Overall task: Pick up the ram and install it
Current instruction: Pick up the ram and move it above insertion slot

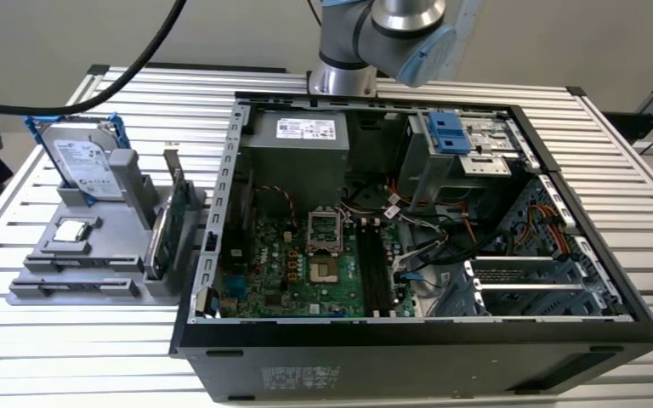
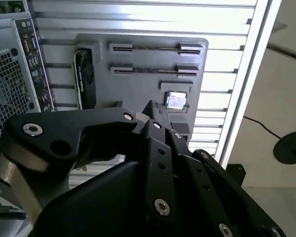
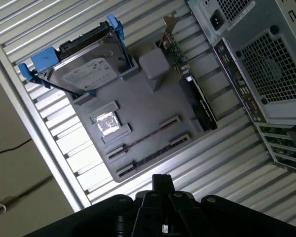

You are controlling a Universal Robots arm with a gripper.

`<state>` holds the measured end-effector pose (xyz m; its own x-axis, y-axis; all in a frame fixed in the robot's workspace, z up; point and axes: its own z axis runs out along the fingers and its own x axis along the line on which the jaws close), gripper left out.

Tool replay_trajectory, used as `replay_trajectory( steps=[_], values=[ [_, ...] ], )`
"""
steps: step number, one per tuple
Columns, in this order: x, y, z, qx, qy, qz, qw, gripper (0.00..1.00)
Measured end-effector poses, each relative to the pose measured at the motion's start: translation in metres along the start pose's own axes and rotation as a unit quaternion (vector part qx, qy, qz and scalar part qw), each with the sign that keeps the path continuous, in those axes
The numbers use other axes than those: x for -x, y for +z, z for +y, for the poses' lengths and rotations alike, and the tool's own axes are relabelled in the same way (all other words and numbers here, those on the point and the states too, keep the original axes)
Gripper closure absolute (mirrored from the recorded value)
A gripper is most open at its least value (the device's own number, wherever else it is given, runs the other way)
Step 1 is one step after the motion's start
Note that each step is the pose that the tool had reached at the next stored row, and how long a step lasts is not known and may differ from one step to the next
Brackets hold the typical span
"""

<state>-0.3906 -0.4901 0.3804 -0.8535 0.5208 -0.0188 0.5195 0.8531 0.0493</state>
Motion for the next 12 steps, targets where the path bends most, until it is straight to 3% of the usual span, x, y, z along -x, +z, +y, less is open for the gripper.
replay_trajectory(
  steps=[6, 12],
  values=[
    [-0.0002, 0.0004, -0.0002, -0.0007, 0.039, -0.0019, 0.9993, 1.00],
    [-0.0002, 0.0003, -0.0002, -0.0015, 0.079, -0.0039, 0.9968, 1.00]
  ],
)
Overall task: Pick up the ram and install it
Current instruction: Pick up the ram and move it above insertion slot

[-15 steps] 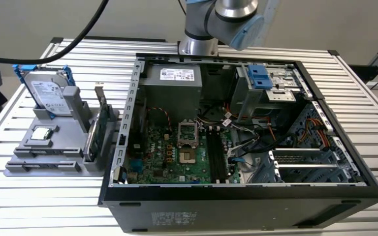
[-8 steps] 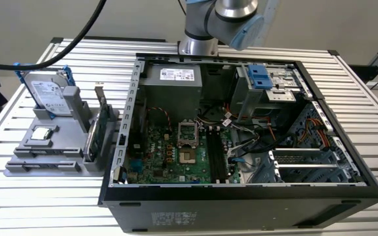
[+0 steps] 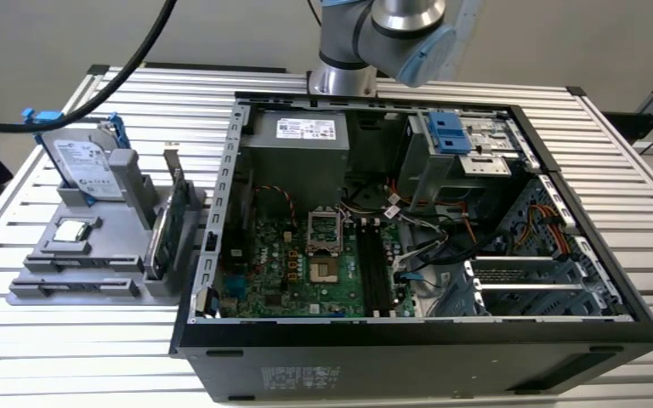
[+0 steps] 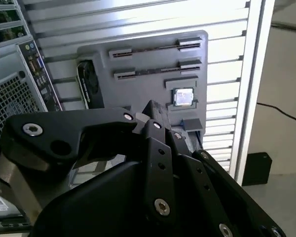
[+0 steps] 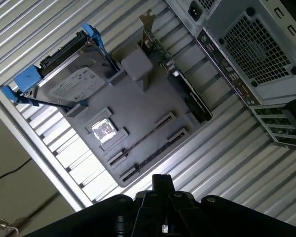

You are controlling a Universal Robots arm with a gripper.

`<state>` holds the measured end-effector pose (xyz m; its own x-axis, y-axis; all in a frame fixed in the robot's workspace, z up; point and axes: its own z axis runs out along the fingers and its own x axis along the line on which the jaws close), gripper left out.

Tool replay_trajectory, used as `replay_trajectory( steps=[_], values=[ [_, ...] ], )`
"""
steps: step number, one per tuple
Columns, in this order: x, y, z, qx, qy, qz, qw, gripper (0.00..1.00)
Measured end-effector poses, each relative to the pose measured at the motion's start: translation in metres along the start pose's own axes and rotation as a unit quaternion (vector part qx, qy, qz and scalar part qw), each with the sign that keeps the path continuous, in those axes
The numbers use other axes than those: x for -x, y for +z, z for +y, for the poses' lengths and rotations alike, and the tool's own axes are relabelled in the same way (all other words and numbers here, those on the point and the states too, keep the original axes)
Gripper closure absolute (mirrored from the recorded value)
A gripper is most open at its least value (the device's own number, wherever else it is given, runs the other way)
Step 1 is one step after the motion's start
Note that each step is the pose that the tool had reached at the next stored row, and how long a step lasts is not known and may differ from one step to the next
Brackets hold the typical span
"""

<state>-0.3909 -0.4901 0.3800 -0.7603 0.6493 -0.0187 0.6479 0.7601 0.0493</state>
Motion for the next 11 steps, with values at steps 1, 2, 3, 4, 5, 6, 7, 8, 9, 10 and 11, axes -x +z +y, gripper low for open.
replay_trajectory(
  steps=[1, 2, 3, 4, 5, 6, 7, 8, 9, 10, 11],
  values=[
    [0.0000, 0.0001, 0.0000, -0.0001, 0.007, -0.0004, 1.0000, 1.00],
    [0.0000, 0.0000, 0.0000, -0.0002, 0.014, -0.0007, 0.9999, 1.00],
    [0.0000, 0.0000, 0.0000, -0.0004, 0.021, -0.0010, 0.9998, 1.00],
    [0.0000, 0.0000, 0.0000, -0.0005, 0.028, -0.0014, 0.9996, 1.00],
    [0.0000, 0.0000, 0.0000, -0.0006, 0.035, -0.0017, 0.9994, 1.00],
    [0.0000, 0.0000, 0.0000, -0.0008, 0.042, -0.0021, 0.9991, 1.00],
    [0.0000, 0.0001, 0.0000, -0.0009, 0.050, -0.0025, 0.9987, 1.00],
    [0.0000, 0.0000, 0.0000, -0.0011, 0.058, -0.0029, 0.9983, 1.00],
    [0.0000, 0.0001, 0.0000, -0.0012, 0.066, -0.0032, 0.9978, 1.00],
    [0.0000, 0.0000, 0.0000, -0.0014, 0.074, -0.0036, 0.9973, 1.00],
    [0.0000, 0.0000, 0.0000, -0.0015, 0.082, -0.0040, 0.9966, 1.00]
  ],
)
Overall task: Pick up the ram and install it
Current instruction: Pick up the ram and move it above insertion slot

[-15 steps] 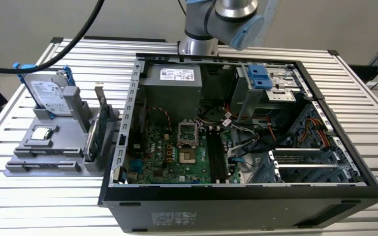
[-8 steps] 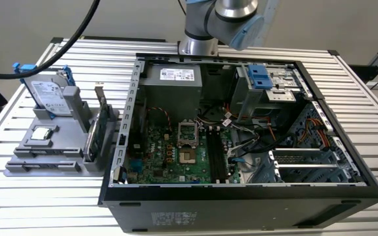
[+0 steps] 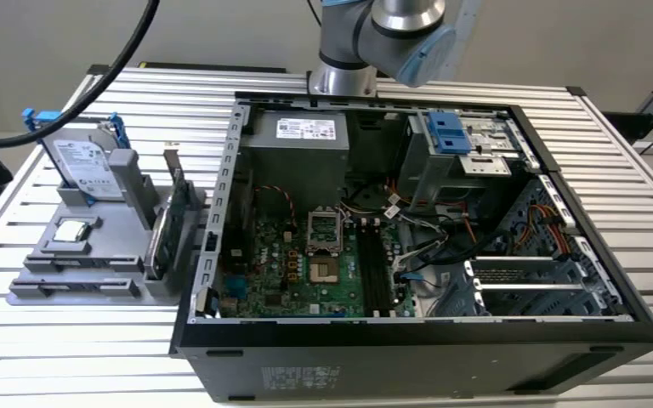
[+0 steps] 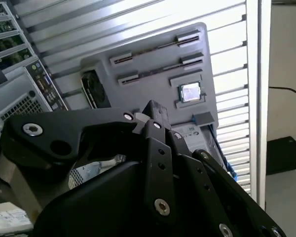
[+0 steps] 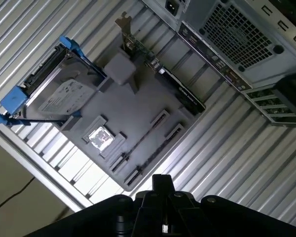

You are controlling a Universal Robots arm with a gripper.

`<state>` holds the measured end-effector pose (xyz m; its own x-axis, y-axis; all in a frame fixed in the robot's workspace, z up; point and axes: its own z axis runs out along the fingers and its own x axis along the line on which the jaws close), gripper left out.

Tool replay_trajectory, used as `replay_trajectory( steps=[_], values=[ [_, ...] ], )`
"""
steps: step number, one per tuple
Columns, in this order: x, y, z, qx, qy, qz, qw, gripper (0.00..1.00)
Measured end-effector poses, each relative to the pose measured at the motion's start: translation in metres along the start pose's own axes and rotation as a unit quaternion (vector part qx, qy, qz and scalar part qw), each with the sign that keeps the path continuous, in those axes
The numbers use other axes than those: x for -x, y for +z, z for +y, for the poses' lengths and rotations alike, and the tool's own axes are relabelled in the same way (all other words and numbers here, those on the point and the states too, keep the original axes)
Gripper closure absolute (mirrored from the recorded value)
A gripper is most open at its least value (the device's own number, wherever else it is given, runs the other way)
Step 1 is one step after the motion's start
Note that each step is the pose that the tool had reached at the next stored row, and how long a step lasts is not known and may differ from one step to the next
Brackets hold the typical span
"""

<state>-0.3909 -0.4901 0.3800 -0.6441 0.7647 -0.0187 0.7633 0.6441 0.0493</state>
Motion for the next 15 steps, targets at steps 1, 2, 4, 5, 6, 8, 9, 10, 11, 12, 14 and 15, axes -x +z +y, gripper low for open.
replay_trajectory(
  steps=[1, 2, 4, 5, 6, 8, 9, 10, 11, 12, 14, 15],
  values=[
    [0.0000, 0.0001, 0.0000, -0.0001, 0.009, -0.0004, 1.0000, 1.00],
    [0.0000, 0.0000, 0.0000, -0.0003, 0.017, -0.0008, 0.9999, 1.00],
    [0.0000, 0.0000, 0.0000, -0.0006, 0.034, -0.0017, 0.9994, 1.00],
    [0.0000, 0.0001, 0.0000, -0.0007, 0.043, -0.0021, 0.9991, 1.00],
    [0.0000, 0.0001, 0.0000, -0.0009, 0.051, -0.0025, 0.9987, 1.00],
    [0.0000, 0.0000, 0.0000, -0.0013, 0.067, -0.0033, 0.9977, 1.00],
    [0.0000, 0.0000, 0.0000, -0.0014, 0.076, -0.0038, 0.9971, 1.00],
    [0.0000, 0.0000, 0.0000, -0.0015, 0.084, -0.0042, 0.9964, 1.00],
    [0.0000, 0.0000, 0.0000, -0.0017, 0.093, -0.0046, 0.9956, 1.00],
    [0.0000, 0.0001, 0.0000, -0.0019, 0.102, -0.0050, 0.9948, 1.00],
    [0.0000, 0.0000, 0.0000, -0.0022, 0.118, -0.0058, 0.9930, 1.00],
    [0.0000, 0.0000, 0.0000, -0.0023, 0.126, -0.0062, 0.9920, 1.00]
  ],
)
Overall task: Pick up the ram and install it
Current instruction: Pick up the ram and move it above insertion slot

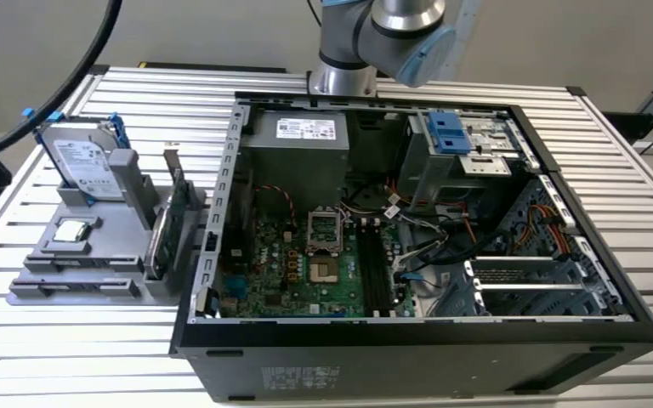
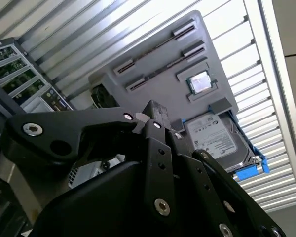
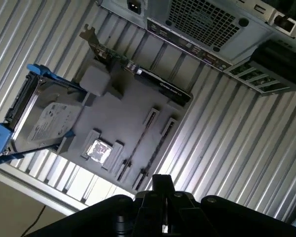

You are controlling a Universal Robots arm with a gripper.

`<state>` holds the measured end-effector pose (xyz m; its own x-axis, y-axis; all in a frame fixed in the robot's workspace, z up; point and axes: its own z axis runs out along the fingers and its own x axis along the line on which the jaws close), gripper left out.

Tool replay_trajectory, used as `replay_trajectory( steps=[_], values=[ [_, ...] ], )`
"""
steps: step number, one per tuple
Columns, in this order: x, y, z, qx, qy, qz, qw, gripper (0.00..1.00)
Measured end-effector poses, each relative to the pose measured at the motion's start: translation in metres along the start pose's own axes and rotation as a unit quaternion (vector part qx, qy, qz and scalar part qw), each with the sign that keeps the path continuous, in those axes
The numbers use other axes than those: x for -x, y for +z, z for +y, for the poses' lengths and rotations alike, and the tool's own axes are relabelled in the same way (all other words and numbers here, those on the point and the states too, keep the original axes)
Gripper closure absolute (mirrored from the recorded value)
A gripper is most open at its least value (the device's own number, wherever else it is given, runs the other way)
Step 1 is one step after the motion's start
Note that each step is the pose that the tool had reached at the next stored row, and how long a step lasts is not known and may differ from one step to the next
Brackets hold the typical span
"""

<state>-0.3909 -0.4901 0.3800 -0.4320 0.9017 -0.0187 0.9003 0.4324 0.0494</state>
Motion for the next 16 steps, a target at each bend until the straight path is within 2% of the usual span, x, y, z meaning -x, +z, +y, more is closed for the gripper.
replay_trajectory(
  steps=[4, 8, 12, 16],
  values=[
    [0.0000, 0.0000, 0.0000, -0.0006, 0.033, -0.0016, 0.9995, 1.00],
    [0.0000, 0.0001, 0.0000, -0.0012, 0.062, -0.0031, 0.9981, 1.00],
    [0.0000, 0.0006, 0.0000, -0.0016, 0.090, -0.0044, 0.9959, 1.00],
    [0.0000, 0.0013, -0.0001, -0.0022, 0.119, -0.0059, 0.9929, 1.00]
  ],
)
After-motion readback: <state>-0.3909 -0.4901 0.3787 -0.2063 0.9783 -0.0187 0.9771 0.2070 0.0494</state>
